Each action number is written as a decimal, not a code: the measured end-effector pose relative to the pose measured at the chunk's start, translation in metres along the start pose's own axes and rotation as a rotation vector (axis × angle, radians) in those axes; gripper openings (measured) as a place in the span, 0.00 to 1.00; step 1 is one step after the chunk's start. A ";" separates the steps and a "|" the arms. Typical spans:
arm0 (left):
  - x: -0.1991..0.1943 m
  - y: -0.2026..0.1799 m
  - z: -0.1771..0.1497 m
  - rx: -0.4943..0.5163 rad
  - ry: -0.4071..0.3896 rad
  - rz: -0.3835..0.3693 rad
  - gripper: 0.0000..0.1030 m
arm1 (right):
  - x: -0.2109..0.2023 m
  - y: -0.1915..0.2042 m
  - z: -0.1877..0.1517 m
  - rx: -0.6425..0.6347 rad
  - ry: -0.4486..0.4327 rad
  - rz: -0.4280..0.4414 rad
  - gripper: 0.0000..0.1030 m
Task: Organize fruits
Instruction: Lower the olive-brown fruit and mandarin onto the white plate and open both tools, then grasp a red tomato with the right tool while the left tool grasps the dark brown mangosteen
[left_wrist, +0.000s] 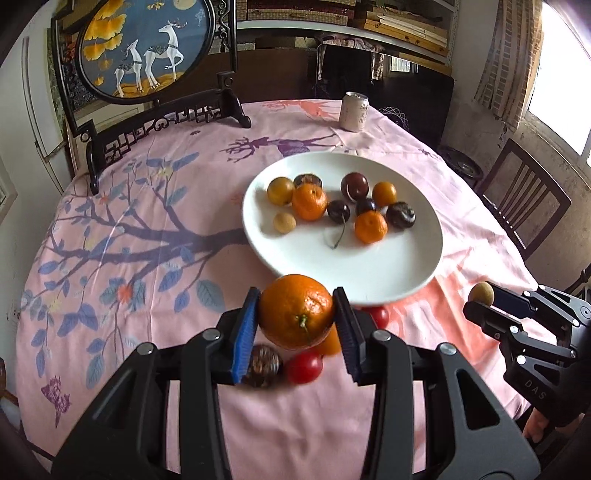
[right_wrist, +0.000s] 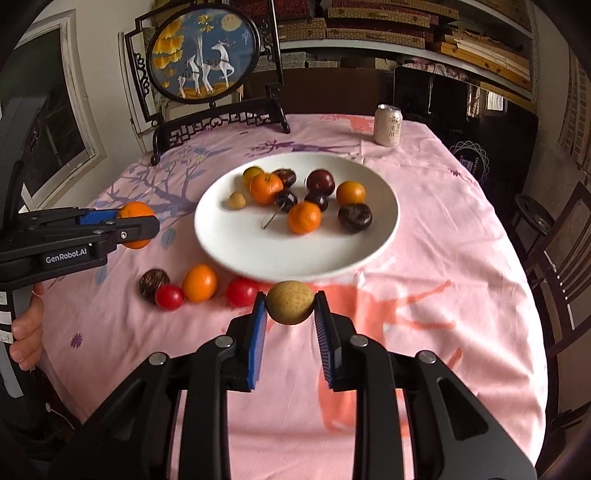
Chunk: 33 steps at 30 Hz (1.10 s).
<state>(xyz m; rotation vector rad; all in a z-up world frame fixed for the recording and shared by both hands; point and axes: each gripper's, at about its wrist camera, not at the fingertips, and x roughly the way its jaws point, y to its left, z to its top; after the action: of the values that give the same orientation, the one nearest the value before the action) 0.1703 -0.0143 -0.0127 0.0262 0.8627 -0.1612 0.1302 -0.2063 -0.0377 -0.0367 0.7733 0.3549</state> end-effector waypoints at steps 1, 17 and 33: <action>0.009 -0.002 0.012 -0.004 0.006 0.001 0.39 | 0.005 -0.004 0.012 0.004 -0.014 -0.006 0.25; 0.118 -0.014 0.068 -0.047 0.156 0.005 0.40 | 0.108 -0.038 0.060 0.000 0.079 -0.063 0.37; -0.034 0.024 -0.024 -0.116 -0.103 -0.024 0.84 | -0.011 -0.007 -0.018 0.060 0.002 -0.030 0.62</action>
<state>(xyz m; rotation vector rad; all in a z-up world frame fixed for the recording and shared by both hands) 0.1342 0.0161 -0.0042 -0.1000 0.7689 -0.1341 0.1126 -0.2187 -0.0438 0.0074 0.7844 0.3035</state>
